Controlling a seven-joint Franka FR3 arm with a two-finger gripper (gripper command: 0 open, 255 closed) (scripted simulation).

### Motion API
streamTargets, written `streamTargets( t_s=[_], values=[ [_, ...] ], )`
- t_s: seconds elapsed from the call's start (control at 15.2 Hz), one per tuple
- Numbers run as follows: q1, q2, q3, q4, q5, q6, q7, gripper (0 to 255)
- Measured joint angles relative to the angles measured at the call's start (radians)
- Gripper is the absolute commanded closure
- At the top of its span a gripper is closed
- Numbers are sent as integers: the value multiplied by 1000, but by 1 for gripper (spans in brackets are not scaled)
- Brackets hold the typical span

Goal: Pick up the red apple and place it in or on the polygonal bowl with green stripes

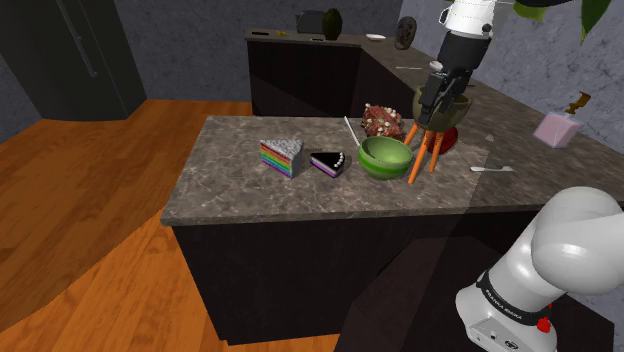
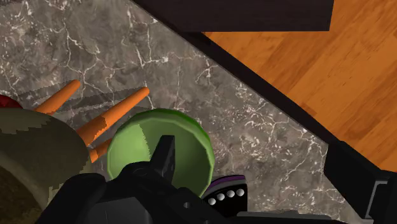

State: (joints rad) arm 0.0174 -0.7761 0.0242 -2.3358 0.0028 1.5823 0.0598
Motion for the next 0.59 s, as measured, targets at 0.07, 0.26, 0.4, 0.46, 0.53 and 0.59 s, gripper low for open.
streamTargets(
  t_s=[0.07,0.26,0.4,0.46,0.53,0.59],
  values=[
    [0,0,0,0,0,0,0,0],
    [-23,18,-31,-17,-28,46,-19,0],
    [-46,25,-64,-35,-54,84,-40,0],
    [-56,37,-77,-39,-65,108,-47,0],
    [-67,47,-94,-40,-78,125,-57,0],
    [-77,59,-108,-49,-88,151,-62,0]
  ],
)
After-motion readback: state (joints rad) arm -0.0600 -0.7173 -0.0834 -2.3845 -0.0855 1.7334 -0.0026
